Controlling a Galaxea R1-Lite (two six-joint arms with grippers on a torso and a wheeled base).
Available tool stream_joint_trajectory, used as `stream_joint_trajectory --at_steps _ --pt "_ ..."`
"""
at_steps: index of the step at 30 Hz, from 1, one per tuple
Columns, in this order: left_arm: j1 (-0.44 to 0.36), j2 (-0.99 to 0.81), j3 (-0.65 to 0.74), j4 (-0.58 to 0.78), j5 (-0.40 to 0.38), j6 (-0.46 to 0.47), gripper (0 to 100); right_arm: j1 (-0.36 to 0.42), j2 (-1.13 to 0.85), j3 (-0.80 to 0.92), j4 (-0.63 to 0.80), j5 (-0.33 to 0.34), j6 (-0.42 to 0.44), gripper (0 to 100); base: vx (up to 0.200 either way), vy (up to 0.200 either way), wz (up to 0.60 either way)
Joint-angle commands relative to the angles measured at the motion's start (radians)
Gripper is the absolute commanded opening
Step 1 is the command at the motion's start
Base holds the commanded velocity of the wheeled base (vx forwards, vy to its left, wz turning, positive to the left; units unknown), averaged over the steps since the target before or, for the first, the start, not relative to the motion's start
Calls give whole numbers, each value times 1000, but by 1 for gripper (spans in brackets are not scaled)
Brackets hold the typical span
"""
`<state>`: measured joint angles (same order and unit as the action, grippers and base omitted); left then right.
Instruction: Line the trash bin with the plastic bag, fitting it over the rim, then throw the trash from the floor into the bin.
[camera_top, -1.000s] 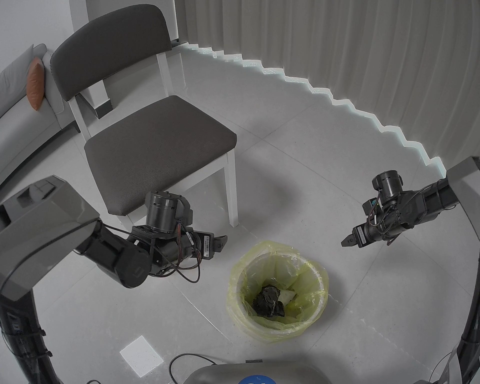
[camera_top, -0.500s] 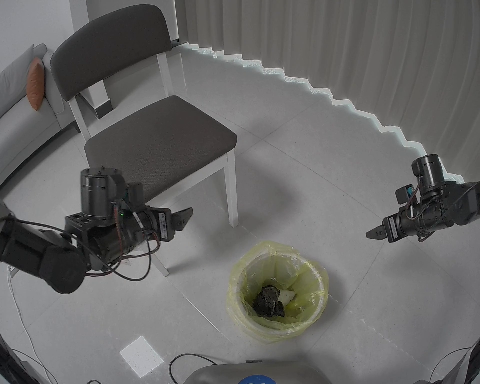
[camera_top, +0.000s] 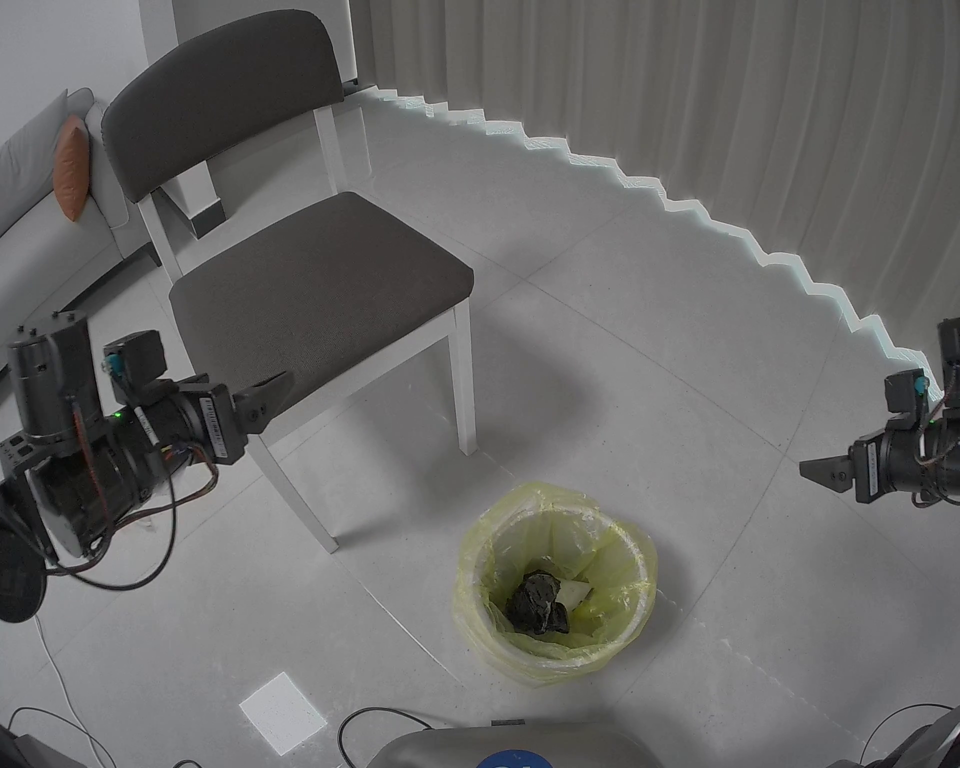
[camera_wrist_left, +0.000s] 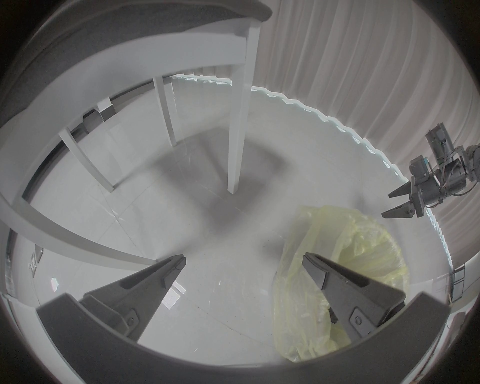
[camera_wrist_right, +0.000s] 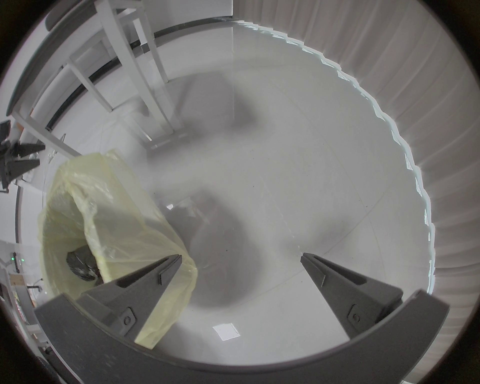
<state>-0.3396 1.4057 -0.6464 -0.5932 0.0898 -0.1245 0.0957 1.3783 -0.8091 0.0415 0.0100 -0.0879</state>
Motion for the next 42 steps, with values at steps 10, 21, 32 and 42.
stream_joint_trajectory --at_steps 10,21,32,42 --pt "82 -421 134 159 -5 52 100 -50 -464 231 0 73 2 100 0 0 0" --pt "129 -674 269 214 -31 35 100 -129 -765 375 8 197 37 100 0 0 0" --pt "163 -958 421 222 -58 5 100 -156 -1047 524 17 314 129 100 0 0 0" --pt "205 -1151 531 305 -97 -9 100 -143 -1272 544 146 315 126 100 0 0 0"
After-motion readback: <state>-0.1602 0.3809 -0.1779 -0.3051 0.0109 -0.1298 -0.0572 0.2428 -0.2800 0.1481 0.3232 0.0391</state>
